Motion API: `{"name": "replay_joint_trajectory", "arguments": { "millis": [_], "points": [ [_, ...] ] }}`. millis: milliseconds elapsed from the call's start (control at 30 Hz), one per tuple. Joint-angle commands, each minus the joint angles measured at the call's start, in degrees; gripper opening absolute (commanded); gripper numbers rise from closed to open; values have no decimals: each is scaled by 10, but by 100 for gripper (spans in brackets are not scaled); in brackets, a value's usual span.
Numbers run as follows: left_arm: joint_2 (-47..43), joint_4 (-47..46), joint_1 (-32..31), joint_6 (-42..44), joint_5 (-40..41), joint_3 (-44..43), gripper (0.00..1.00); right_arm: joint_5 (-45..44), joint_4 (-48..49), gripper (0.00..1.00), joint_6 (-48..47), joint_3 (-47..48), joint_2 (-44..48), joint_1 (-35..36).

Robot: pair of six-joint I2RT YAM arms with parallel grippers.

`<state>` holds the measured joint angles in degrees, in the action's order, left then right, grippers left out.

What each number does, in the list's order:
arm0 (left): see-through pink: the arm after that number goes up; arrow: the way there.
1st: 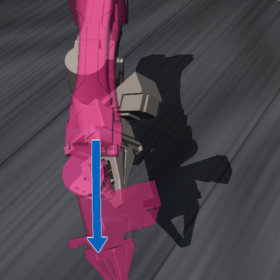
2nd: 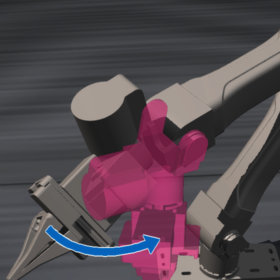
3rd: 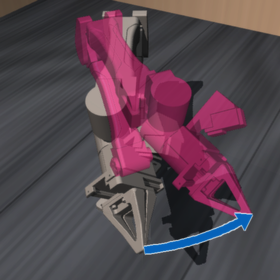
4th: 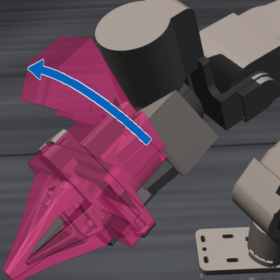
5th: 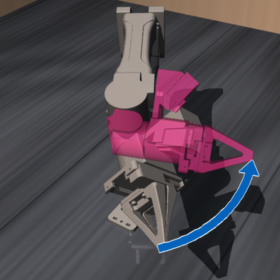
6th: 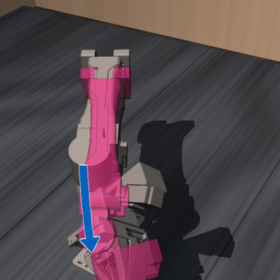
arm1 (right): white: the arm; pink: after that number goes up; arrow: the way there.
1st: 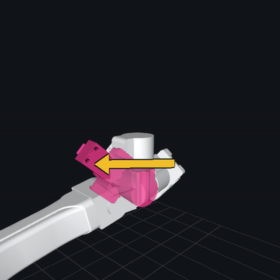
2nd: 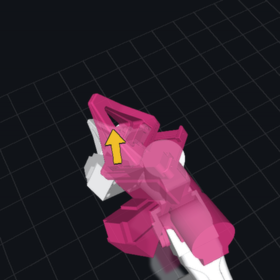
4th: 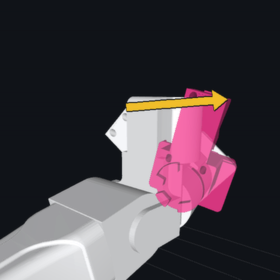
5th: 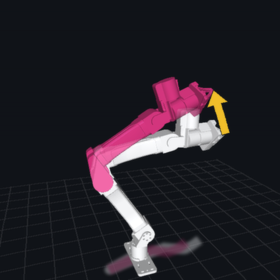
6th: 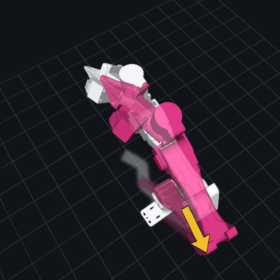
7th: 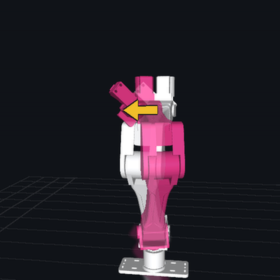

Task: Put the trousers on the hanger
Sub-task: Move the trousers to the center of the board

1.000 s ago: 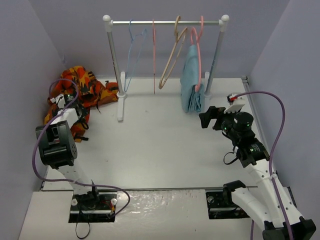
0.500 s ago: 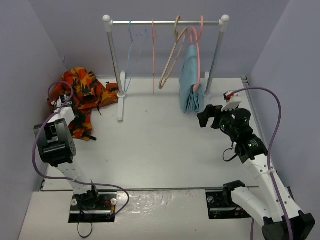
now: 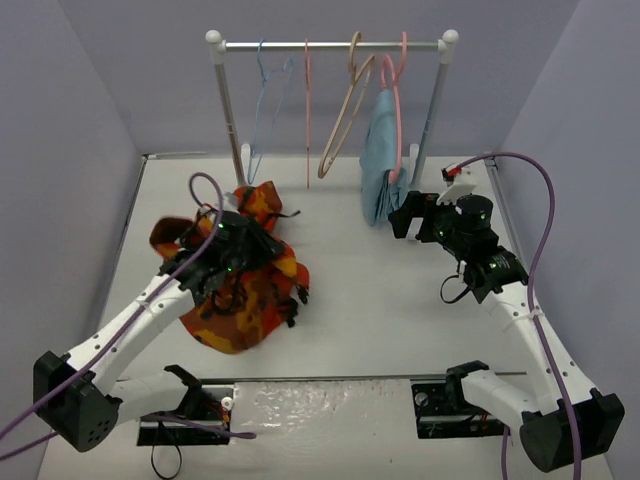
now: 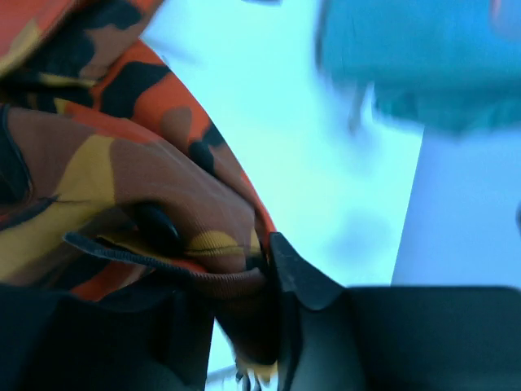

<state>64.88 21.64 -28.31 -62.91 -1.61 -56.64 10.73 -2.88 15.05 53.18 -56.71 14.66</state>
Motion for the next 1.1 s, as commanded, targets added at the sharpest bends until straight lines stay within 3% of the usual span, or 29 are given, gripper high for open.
{"name": "replay_joint_trajectory", "arguments": {
  "millis": [0,100,267,500,700,1067],
  "points": [
    [41,-81,-100,-39,38,-28,42,17,31,100,17,30,-19,0],
    [72,-84,-104,-10,16,-32,63,44,31,100,30,18,-36,1],
    [58,-45,-98,68,25,-37,73,57,31,100,45,-13,-75,40],
    [55,23,-51,187,-2,-40,75,27,31,100,85,-31,-168,122],
    [97,64,-24,265,-46,-35,81,20,49,100,126,-58,-242,144],
    [243,-2,-59,295,-90,-61,90,13,46,100,148,-89,-303,172]
  ]
}}
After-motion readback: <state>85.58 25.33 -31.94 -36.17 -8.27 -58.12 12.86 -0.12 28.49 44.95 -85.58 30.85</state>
